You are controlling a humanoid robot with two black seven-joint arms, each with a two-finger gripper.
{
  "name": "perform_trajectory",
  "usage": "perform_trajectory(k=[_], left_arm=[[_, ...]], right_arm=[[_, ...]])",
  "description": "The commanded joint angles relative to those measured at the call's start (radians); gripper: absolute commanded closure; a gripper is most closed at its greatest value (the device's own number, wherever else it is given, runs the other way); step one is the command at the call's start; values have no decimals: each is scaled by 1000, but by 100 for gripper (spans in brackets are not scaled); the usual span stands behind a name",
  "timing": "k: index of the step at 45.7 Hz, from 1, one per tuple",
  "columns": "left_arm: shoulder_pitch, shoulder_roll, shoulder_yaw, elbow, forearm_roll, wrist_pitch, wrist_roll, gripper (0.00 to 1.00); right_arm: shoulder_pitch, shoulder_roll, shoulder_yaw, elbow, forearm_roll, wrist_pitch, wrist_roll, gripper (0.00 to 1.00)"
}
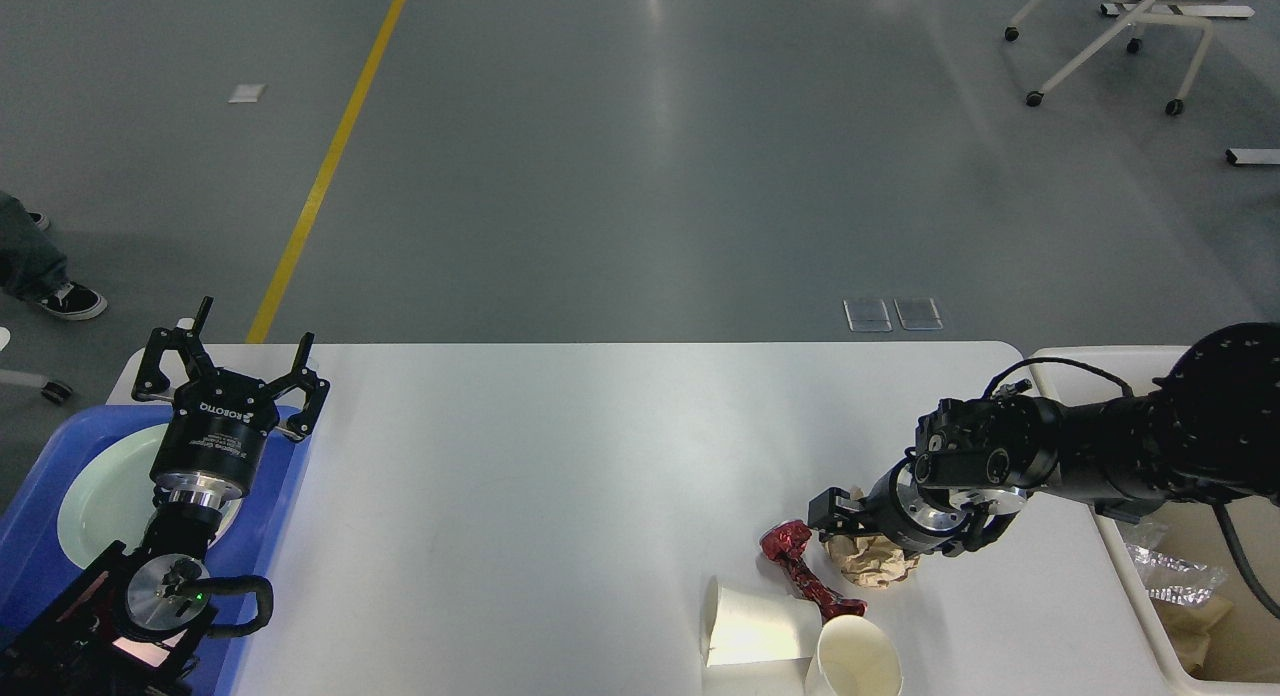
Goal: Tidy desktop
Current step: 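Lower the right gripper and grasp the crumpled brown paper, then carry the brown paper to the white bin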
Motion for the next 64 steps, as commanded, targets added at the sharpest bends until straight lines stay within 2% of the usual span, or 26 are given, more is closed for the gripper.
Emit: perform_trajectory(k=[1,5,9,11,13,14,27,35,41,44,48,58,64], left_arm=[[0,0,0,0,0,0,0,4],[0,0,0,1,0,0,0,4],[0,0,0,0,0,0,0,4],[0,0,0,0,0,0,0,4],[0,0,0,0,0,0,0,4],[0,0,0,0,0,0,0,4],[0,0,0,0,0,0,0,4],[0,0,0,0,0,0,0,4],[0,0,0,0,0,0,0,4],[0,0,0,0,0,0,0,4],[0,0,0,0,0,0,0,4],[0,0,0,0,0,0,2,4],[0,0,0,0,0,0,0,4]], right_arm=[[-25,0,0,1,16,-28,0,43],[-28,5,1,1,19,-28,0,53],[-30,8,1,1,19,-28,-2,68],[-28,8,3,1,19,-28,-1,77],[-27,6,4,3,23,-28,-2,99],[-25,5,4,3,23,-27,-2,100],[-17,-6,-5,3,95,-60,-2,100],[-8,-8,-10,4,93,-47,-3,100],[67,-43,-34,41,92,-21,-2,100],[186,-81,-77,118,92,68,0,100],[320,-121,-123,217,90,110,0,100],[668,-206,-236,507,76,124,-2,100],[848,-218,-286,665,76,124,-5,100]])
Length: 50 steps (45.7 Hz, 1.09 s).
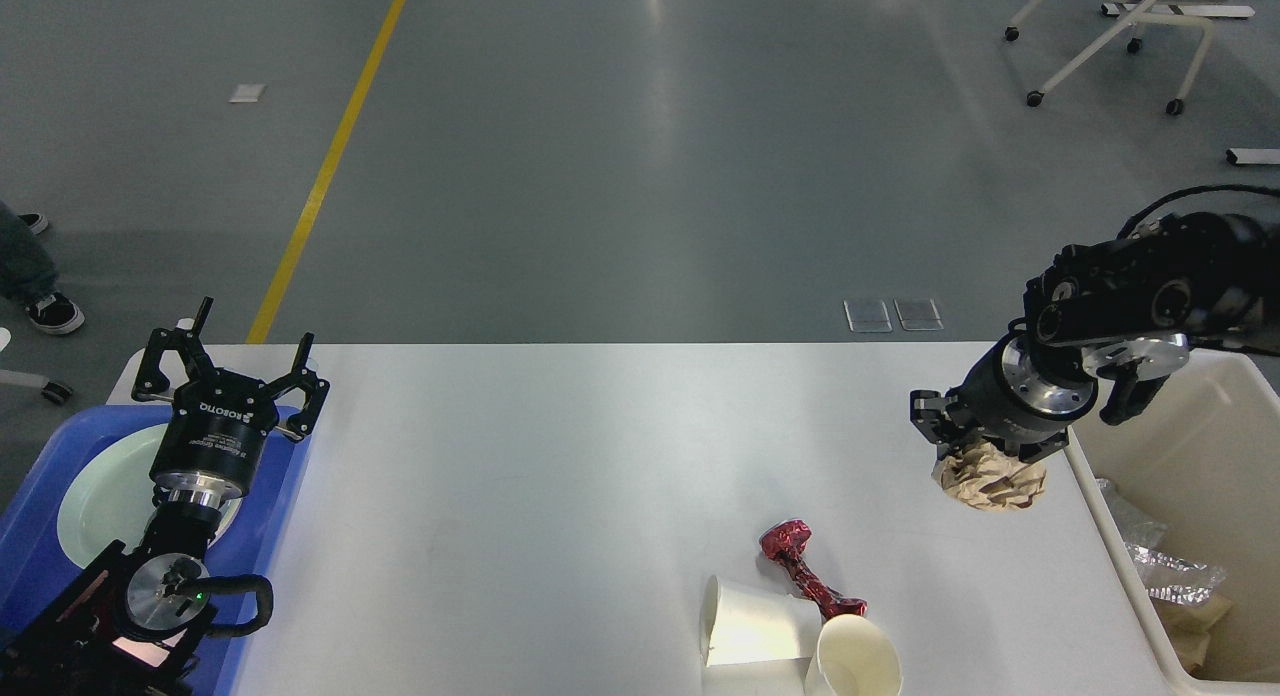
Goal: Tidy desktop
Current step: 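Carry the brown paper to the white bin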
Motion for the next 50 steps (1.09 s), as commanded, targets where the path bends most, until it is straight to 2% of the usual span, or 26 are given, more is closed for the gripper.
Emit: perform_trajectory(k=[1,18,26,29,42,50], left_arm=[[0,0,0,0,0,0,-1,4],[0,0,0,0,0,0,-1,4],[0,0,0,0,0,0,-1,4],[0,0,0,1,0,0,-1,4],[0,0,0,0,0,0,-1,4],[0,0,2,0,0,0,-3,4]], right_arm=[[158,-11,-41,146,0,0,-3,100],[130,-6,-44,146,-3,-26,-3,100],[81,-44,-78,100,-5,-27,-3,100],[17,-81,-83,36,-5,-27,-3,100],[-365,-250,-49,-409,3,-30,3,100],[-658,-311,141,-713,-3,-34,10,100]])
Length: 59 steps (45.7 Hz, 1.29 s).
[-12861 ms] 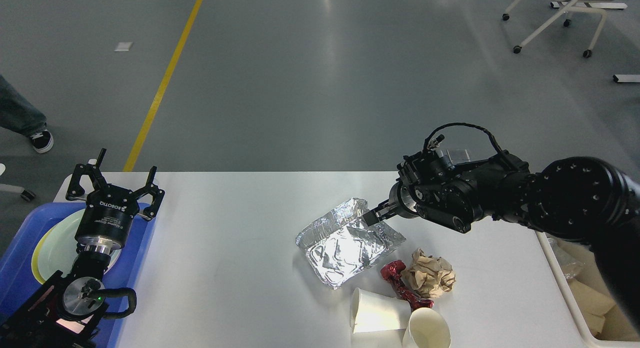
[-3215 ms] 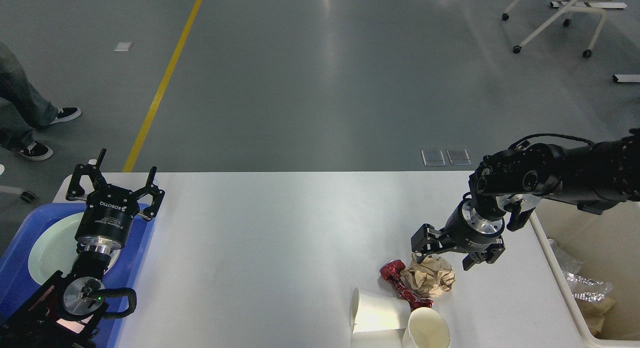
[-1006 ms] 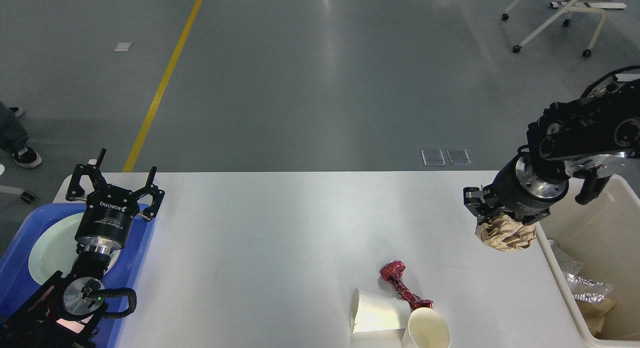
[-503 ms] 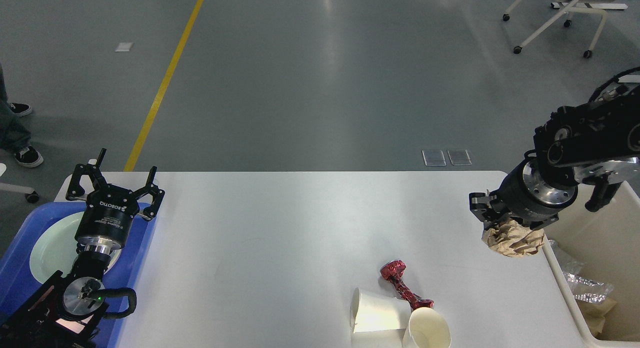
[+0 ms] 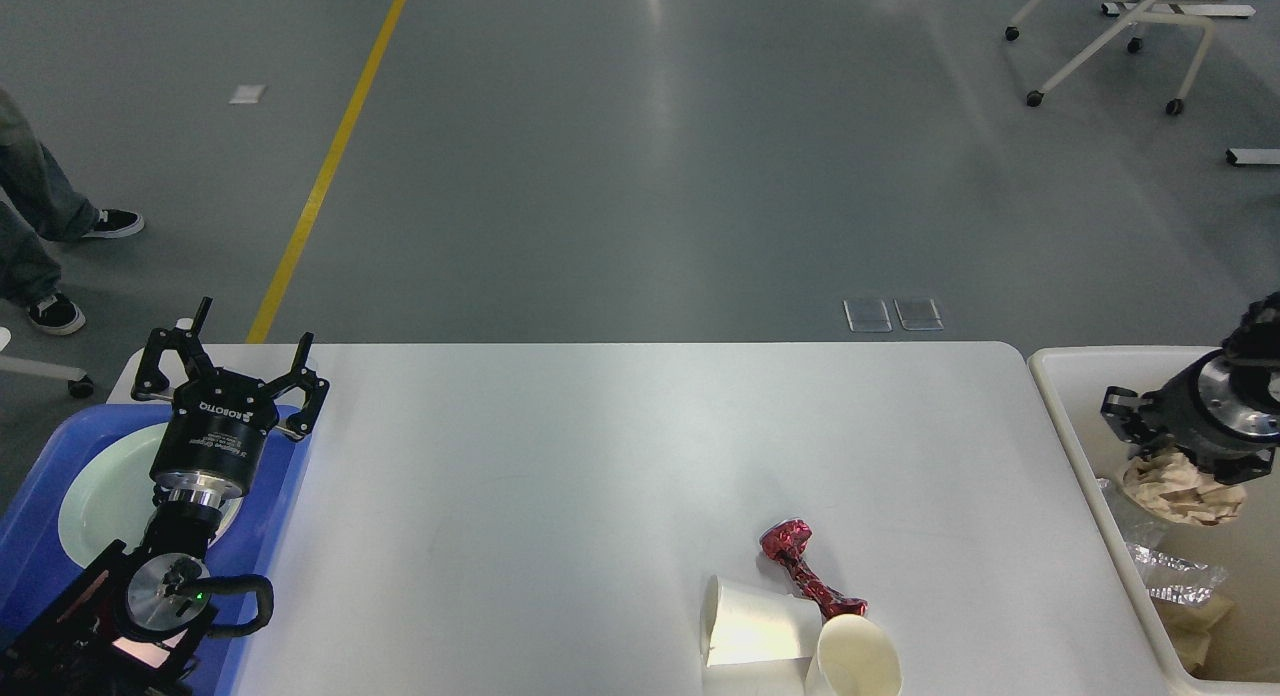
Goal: Tidy desktop
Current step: 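Carry the brown paper to the white bin, then lower the brown paper into the bin and release it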
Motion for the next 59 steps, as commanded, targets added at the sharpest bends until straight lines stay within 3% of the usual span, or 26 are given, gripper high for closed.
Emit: perform_trajectory(k=[1,10,20,29,50,51,54,56,57,59], left_arm=[[0,0,-1,0,0,0,0,4],[0,0,0,0,0,0,0,4],[0,0,0,0,0,0,0,4],[0,0,0,0,0,0,0,4],[0,0,0,0,0,0,0,4],[0,0,-1,1,0,0,1,4],[0,0,-1,0,0,0,1,4],[0,0,-1,1,0,0,0,4],[0,0,-1,0,0,0,1,4],[0,0,0,0,0,0,1,4]], right_arm=[[-236,-27,174,-227,-6,-1,3,100],[-557,22,409,-512,-8,-45,3,100],[-744,155,437,-664,-6,-272,2,100],[-873,275,435,-830,-2,-322,3,100],[-898,303,436,-850,7,-328,-2,100],[-898,301,436,-848,7,-332,-2,90],[-898,301,436,-850,7,-374,-2,34],[-898,301,432,-845,9,-426,-2,8],[-898,303,429,-844,8,-447,-2,0],[-898,301,434,-838,9,-479,-2,0]])
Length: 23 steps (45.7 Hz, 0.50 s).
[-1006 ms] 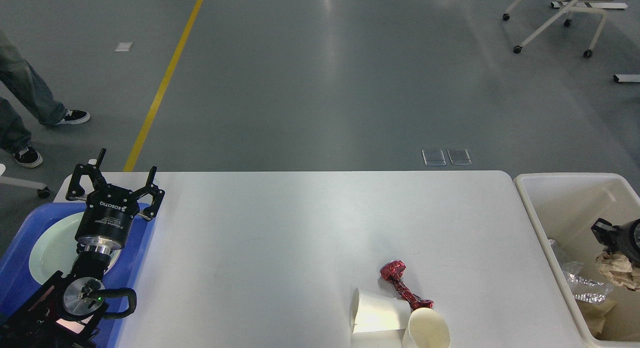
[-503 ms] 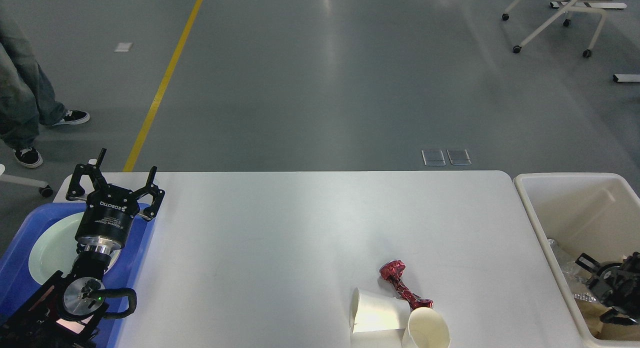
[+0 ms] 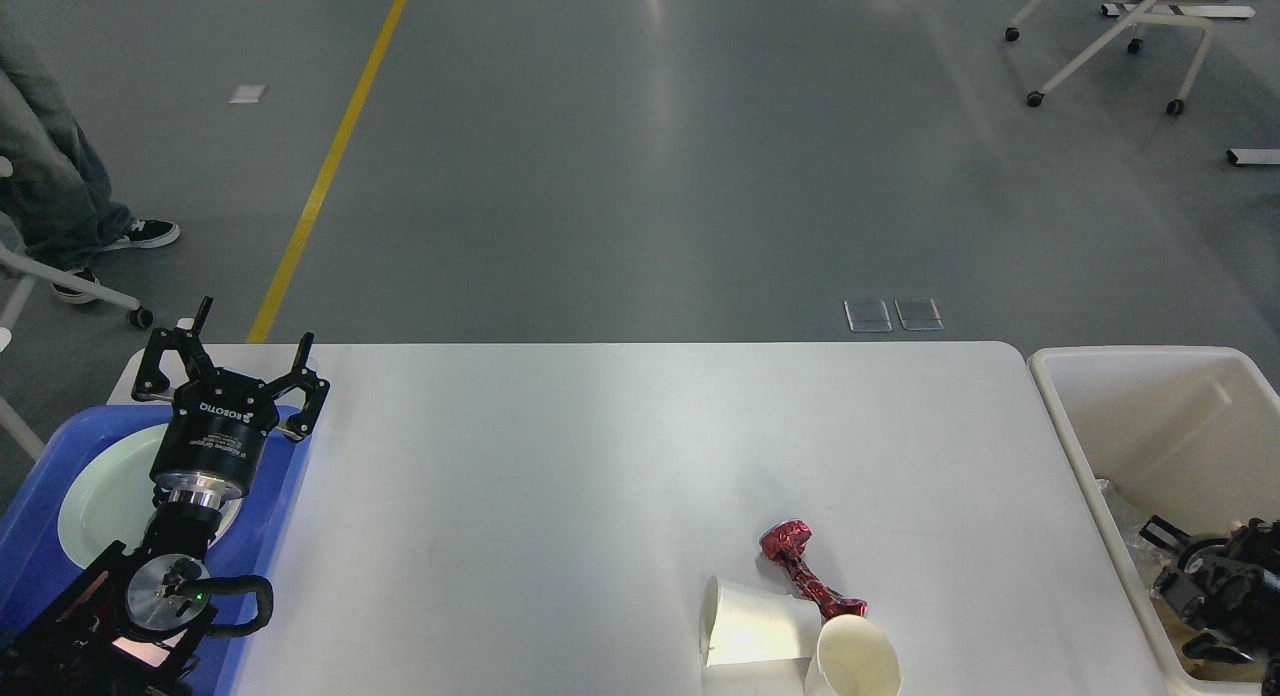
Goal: Tidy desktop
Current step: 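Lower the brown paper into the bin and release it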
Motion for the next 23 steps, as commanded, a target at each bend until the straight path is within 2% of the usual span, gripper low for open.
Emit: perform_trajectory(k=[1,23], left_arm=[[0,0,-1,0,0,0,-1,4],[0,0,-1,0,0,0,-1,4]], right_arm=[[0,1,1,13,-1,-99,0,0],[20,-28,-1,48,-16,-99,6,0]])
